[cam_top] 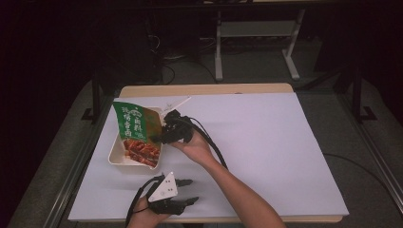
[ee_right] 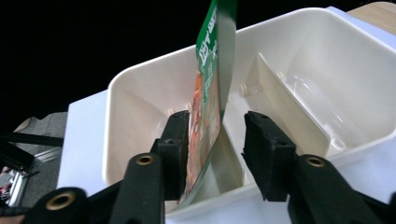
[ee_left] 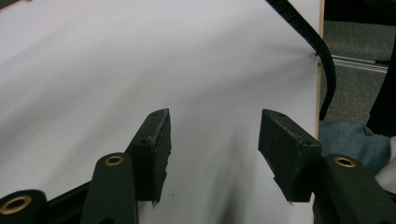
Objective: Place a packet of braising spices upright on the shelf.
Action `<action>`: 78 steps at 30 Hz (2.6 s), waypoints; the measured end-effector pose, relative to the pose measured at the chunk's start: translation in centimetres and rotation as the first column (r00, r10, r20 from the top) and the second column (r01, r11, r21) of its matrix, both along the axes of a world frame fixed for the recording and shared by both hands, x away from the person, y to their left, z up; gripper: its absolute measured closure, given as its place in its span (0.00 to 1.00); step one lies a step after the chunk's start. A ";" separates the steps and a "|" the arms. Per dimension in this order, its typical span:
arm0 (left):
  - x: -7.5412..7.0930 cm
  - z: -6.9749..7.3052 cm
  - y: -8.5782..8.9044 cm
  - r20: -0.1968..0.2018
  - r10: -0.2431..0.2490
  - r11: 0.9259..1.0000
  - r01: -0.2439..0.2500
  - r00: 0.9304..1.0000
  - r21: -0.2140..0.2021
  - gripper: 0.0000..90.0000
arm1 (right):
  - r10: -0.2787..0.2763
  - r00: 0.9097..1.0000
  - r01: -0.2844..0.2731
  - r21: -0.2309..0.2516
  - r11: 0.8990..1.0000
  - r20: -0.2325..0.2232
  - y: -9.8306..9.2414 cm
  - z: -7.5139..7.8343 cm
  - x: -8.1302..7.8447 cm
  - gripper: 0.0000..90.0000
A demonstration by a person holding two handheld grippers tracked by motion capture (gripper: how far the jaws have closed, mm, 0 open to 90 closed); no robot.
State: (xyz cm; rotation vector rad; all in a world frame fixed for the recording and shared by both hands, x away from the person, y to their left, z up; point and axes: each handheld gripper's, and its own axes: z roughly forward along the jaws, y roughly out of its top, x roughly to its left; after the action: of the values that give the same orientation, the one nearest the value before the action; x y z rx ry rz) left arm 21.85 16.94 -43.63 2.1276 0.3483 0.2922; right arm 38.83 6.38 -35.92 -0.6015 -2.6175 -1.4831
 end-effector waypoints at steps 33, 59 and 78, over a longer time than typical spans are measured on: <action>1.0 -0.1 0.7 -0.037 0.061 0.998 -0.061 0.997 -0.001 0.44 | -0.001 1.000 -0.001 0.068 0.998 0.031 -8.5 1.9 -1.7 0.44; 1.3 -0.1 0.9 -0.045 0.077 0.997 -0.077 0.996 -0.001 0.43 | -0.084 0.996 0.084 0.031 0.996 0.013 -13.9 1.4 -2.1 0.40; 1.6 -0.2 0.8 -0.049 0.090 0.996 -0.091 0.995 -0.001 0.41 | -0.129 0.991 0.129 0.005 0.992 -0.017 -17.2 -0.4 -2.6 0.36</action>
State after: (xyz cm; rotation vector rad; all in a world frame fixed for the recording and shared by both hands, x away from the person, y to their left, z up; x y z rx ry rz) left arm 23.44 17.79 -43.79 2.1221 0.4743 0.2920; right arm 36.20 -10.85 -36.28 -0.7933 -2.6060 -1.5124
